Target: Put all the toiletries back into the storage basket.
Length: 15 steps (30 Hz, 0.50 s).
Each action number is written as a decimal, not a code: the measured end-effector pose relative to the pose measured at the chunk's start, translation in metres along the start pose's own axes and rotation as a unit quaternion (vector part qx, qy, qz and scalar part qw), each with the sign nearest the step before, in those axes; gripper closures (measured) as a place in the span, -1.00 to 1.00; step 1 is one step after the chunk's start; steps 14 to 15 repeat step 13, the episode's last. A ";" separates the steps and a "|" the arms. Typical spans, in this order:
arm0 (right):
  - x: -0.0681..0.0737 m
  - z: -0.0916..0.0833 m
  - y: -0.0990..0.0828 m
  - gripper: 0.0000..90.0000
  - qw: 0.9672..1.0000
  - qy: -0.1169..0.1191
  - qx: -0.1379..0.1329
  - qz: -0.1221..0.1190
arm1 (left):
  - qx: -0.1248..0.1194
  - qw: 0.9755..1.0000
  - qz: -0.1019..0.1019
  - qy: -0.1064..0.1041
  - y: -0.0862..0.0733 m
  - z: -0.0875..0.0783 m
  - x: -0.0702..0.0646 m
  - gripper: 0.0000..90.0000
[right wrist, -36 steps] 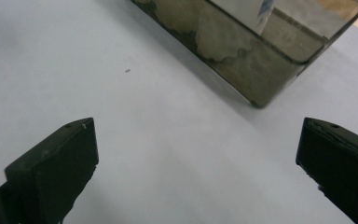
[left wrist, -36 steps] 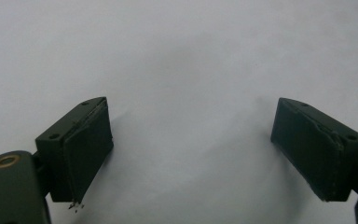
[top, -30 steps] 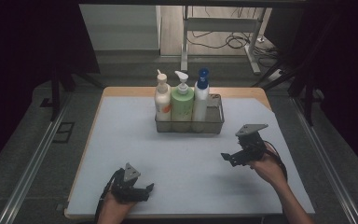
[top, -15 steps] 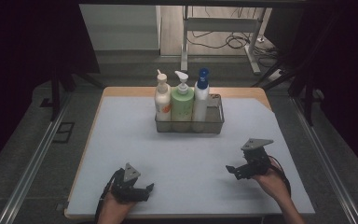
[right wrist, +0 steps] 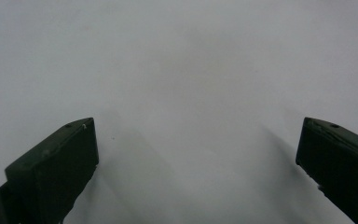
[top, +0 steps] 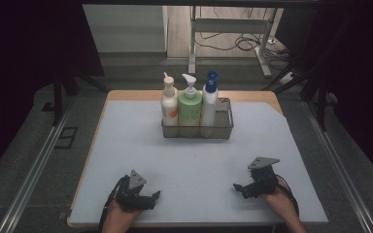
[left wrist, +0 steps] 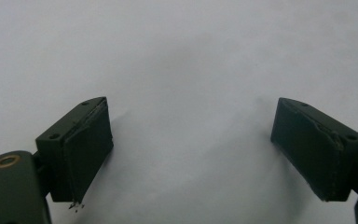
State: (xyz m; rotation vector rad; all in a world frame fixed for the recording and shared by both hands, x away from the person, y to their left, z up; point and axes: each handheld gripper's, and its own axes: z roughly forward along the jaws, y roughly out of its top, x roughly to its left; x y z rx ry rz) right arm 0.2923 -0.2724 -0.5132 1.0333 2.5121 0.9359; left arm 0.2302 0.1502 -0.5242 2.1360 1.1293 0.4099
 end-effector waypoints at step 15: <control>0.002 0.004 -0.010 -1.00 1.000 -0.005 -0.024 0.007 | 0.000 1.000 0.001 0.001 0.000 0.000 0.000 -0.73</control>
